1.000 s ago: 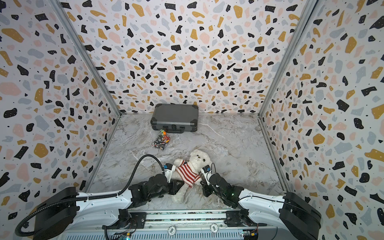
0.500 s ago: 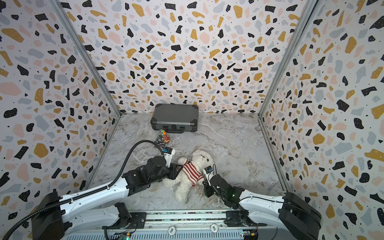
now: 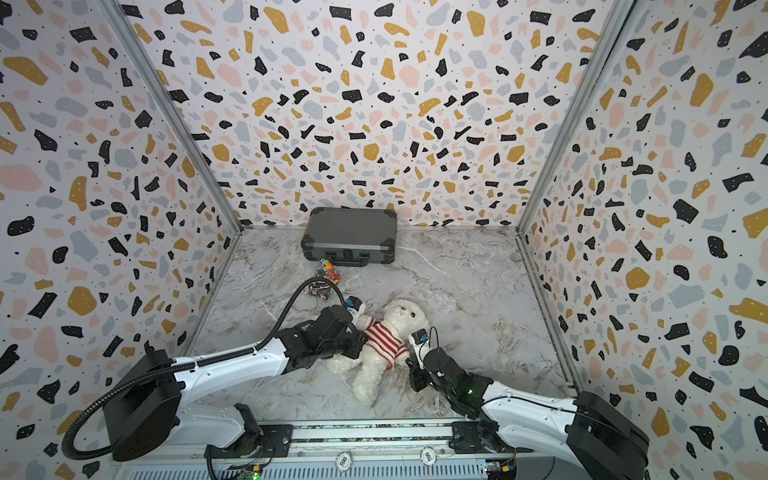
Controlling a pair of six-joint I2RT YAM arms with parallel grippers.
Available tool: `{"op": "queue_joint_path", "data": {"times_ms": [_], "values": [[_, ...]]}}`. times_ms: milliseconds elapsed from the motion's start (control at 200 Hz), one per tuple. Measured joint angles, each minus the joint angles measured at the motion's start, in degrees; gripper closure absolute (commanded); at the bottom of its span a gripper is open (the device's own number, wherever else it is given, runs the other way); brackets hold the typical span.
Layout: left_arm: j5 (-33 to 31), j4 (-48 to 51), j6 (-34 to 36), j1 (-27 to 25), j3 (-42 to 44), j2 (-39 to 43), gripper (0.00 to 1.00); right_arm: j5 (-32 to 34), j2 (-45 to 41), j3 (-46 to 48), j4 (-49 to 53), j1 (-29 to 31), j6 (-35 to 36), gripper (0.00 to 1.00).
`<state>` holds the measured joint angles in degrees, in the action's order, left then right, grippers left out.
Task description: Dress the teddy bear
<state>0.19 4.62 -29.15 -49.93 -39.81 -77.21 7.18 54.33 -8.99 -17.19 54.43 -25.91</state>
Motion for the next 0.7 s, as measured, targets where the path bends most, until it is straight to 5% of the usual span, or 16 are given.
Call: {"op": "queue_joint_path", "data": {"times_ms": [531, 696], "values": [[0.9, -3.2, -4.5, -1.3, 10.5, 6.6, 0.83, -6.6, -1.2, -0.2, -1.2, -13.0, 1.8, 1.00], [1.0, -3.4, -6.0, -2.0, 11.1, 10.1, 0.83, -8.8, 2.8, -1.1, -3.0, -15.5, 3.2, 0.87]]}}
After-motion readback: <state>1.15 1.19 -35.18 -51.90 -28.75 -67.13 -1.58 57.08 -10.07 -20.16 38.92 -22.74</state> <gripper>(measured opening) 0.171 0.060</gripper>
